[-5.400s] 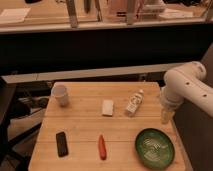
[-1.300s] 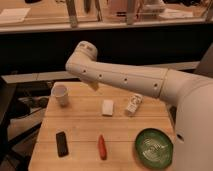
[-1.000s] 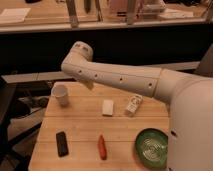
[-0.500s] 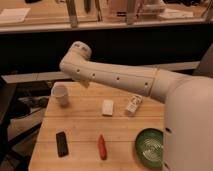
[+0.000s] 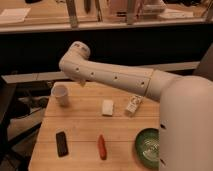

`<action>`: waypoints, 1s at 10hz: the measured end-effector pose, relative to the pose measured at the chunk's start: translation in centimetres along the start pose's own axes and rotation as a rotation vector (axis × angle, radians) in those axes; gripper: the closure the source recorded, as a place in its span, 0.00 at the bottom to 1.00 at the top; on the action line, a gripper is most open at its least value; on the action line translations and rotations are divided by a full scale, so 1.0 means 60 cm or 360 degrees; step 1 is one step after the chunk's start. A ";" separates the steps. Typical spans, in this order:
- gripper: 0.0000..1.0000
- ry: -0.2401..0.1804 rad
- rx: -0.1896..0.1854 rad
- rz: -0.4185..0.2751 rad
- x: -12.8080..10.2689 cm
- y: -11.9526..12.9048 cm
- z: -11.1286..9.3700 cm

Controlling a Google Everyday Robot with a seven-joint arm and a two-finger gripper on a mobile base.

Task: Pick up the ceramic cup

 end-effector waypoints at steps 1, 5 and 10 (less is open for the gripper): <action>0.20 -0.0024 0.0019 -0.0027 -0.011 -0.014 0.013; 0.20 -0.0101 0.0071 -0.0095 -0.017 -0.020 0.049; 0.20 -0.0189 0.0114 -0.0172 -0.036 -0.025 0.110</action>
